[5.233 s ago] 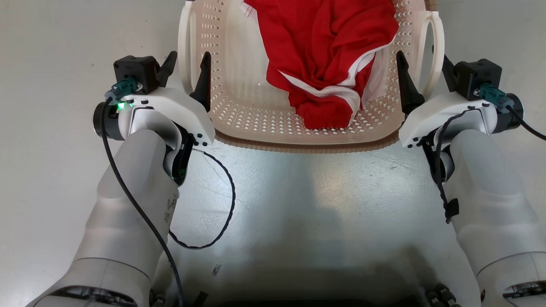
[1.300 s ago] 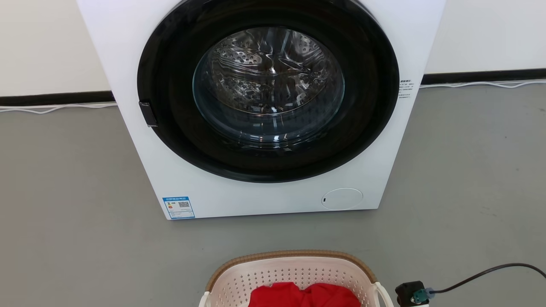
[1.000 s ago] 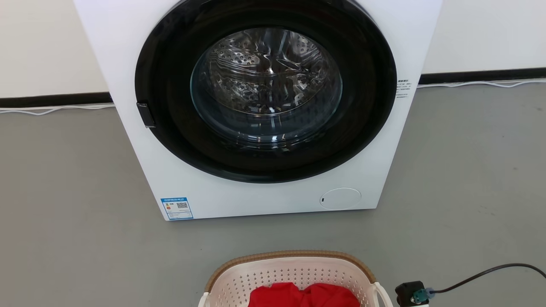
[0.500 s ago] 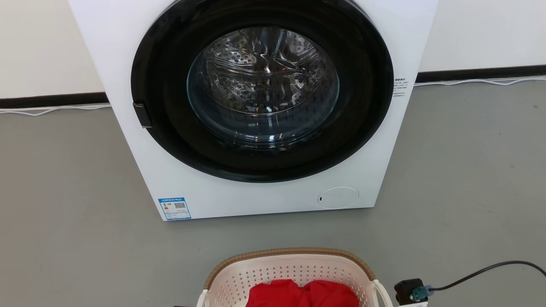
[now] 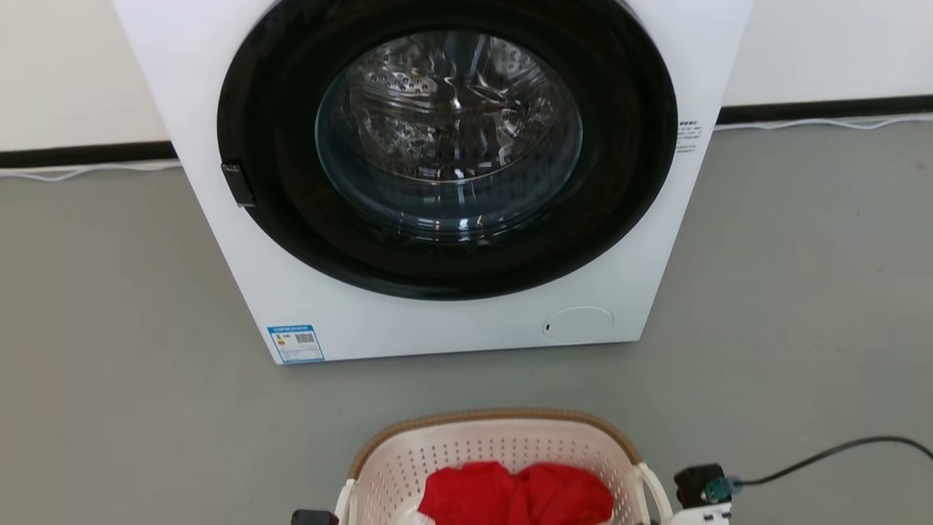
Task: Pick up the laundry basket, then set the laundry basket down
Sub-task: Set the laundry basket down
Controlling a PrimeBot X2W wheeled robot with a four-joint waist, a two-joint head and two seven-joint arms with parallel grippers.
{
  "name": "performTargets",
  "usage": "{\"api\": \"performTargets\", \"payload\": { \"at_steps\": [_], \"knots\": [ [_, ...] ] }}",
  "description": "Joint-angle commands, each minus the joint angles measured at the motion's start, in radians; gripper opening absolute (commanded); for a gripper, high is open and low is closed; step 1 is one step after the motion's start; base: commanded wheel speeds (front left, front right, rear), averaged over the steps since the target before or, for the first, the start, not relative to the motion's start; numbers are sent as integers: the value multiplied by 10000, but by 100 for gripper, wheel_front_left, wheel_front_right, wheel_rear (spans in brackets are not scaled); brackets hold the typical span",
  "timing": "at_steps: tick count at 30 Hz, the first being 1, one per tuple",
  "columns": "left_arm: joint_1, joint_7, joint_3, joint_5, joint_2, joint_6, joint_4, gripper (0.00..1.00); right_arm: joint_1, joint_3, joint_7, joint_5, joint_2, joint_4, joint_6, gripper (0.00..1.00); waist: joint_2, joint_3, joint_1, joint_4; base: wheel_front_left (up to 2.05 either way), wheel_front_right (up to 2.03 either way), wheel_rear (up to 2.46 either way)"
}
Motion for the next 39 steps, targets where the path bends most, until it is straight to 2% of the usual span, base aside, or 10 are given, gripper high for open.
{"api": "performTargets", "payload": {
  "at_steps": [1, 11, 18, 24, 31, 39],
  "knots": [
    [-616, -231, 117, -28, -5, -10, -175, 0, -499, 234, -186, -27, 199, -225, 175, 0, -1, 103, 1, 12, 0, 0, 0],
    [-1773, -454, 442, -18, 109, 144, -319, 0, -1421, 98, -794, -192, 199, -433, 175, 0, -1, 1597, 1, 110, 0, 0, 0],
    [-2876, -482, 1078, 451, 736, 432, -1328, 0, -2581, -122, -1383, -461, 199, -467, 175, 0, -1, 3321, 1, 204, 0, 0, 0],
    [-3463, -485, 1890, 1276, 1253, 784, -2494, 0, -3704, -309, -1951, -820, 199, -411, 175, 0, -1, 4892, 1, 192, 0, 0, 0],
    [-3814, -485, 2632, 2011, 1476, 866, -3283, 0, -4484, -590, -2455, -1147, 199, -402, 175, 0, -1, 6154, 1, 136, 0, 0, 0],
    [-4466, -486, 3502, 2893, 1565, 706, -3818, 0, -5320, -1559, -2756, -1523, 199, -260, 175, 0, -1, 7715, 1, 87, 0, 0, 0]
  ]
}}
